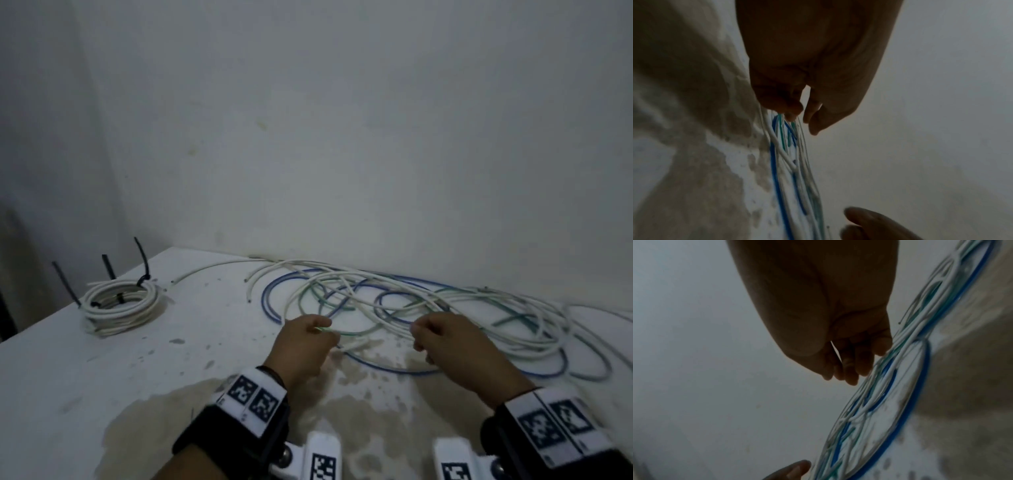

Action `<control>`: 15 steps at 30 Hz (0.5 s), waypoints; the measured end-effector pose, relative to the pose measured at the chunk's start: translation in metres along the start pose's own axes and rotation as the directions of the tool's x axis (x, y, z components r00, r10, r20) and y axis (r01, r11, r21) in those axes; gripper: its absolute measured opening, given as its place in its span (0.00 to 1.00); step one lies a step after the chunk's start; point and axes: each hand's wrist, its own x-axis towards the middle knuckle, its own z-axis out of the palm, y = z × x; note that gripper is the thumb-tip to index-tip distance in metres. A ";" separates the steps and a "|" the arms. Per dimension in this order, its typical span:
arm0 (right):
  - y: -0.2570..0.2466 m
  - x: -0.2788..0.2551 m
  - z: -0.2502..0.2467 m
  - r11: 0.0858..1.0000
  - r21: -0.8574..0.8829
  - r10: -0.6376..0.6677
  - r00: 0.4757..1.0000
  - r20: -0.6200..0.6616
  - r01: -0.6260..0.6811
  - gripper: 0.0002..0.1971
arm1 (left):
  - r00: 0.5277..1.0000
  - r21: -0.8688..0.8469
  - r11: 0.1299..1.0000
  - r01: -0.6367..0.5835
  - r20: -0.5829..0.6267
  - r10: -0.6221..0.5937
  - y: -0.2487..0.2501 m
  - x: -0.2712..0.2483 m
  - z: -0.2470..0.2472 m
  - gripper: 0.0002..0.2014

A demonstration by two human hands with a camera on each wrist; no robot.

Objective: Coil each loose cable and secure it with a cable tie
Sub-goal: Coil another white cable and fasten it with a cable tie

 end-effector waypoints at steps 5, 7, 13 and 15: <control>0.028 -0.015 -0.024 0.980 -0.187 0.101 0.984 0.147 -0.072 0.12 | 0.996 0.729 0.679 -0.086 0.088 0.032 -0.002 0.020 0.009 0.07; 0.034 -0.019 -0.029 0.983 -0.167 0.107 0.984 0.146 -0.082 0.11 | 0.995 0.807 0.583 -0.095 0.095 0.031 -0.003 0.026 0.009 0.08; 0.039 -0.024 -0.026 0.977 -0.212 0.057 0.992 0.113 -0.032 0.09 | 0.956 0.759 0.598 -0.259 0.113 0.271 0.010 0.021 -0.005 0.11; 0.037 -0.024 -0.023 0.976 -0.216 0.030 0.995 0.091 -0.009 0.09 | 0.885 0.650 0.667 -0.364 0.018 0.465 0.024 0.014 -0.017 0.15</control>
